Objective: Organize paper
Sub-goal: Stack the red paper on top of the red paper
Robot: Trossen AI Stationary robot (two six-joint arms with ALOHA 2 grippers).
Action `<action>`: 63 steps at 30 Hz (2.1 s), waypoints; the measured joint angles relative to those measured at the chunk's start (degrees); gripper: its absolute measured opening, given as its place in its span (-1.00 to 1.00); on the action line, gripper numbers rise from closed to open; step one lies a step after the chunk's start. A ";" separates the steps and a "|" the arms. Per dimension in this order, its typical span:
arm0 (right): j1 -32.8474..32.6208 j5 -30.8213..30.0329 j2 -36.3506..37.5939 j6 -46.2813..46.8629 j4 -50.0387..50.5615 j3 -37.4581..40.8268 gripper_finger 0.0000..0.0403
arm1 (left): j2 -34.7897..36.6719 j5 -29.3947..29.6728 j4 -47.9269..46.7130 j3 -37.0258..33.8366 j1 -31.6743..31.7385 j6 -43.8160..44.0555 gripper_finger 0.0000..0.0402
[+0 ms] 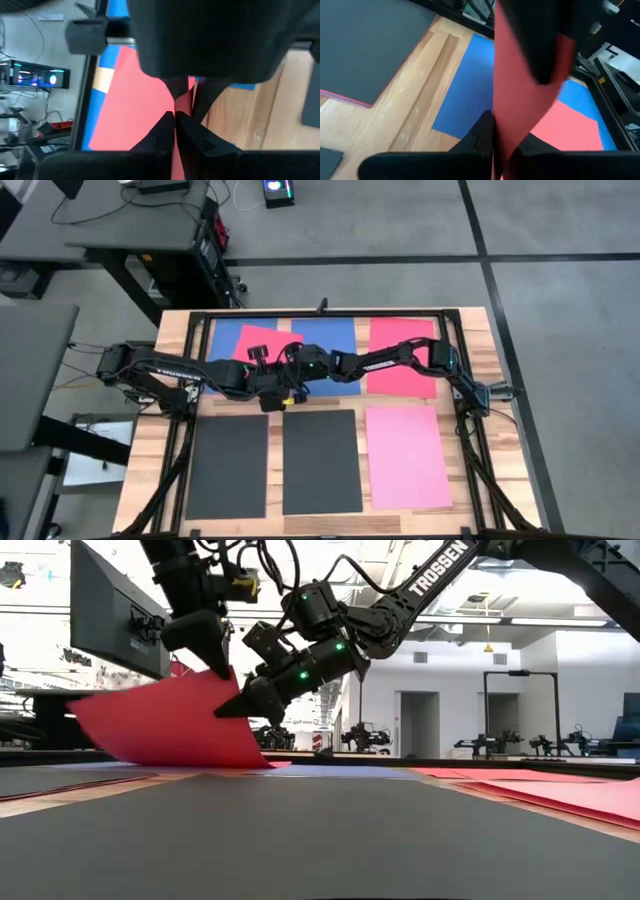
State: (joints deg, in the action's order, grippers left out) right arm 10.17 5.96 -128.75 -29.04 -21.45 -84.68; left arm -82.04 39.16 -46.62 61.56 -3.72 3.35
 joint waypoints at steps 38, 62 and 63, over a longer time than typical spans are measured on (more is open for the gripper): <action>-1.02 -3.55 0.17 -3.36 7.95 -8.57 -1.00 | 46.30 2.10 -3.53 -25.58 -20.52 25.90 -0.34; -1.95 -3.50 0.17 -3.71 8.23 -8.57 -1.00 | 26.00 7.40 -3.17 -27.74 -8.16 30.61 0.14; -2.06 -3.50 0.17 -3.86 8.19 -8.57 -1.00 | 25.34 7.40 -2.90 -27.74 -7.50 30.87 0.12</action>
State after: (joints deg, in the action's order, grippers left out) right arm 8.10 2.46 -128.57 -32.90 -13.25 -93.25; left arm -56.70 46.57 -49.52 33.82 -11.22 34.23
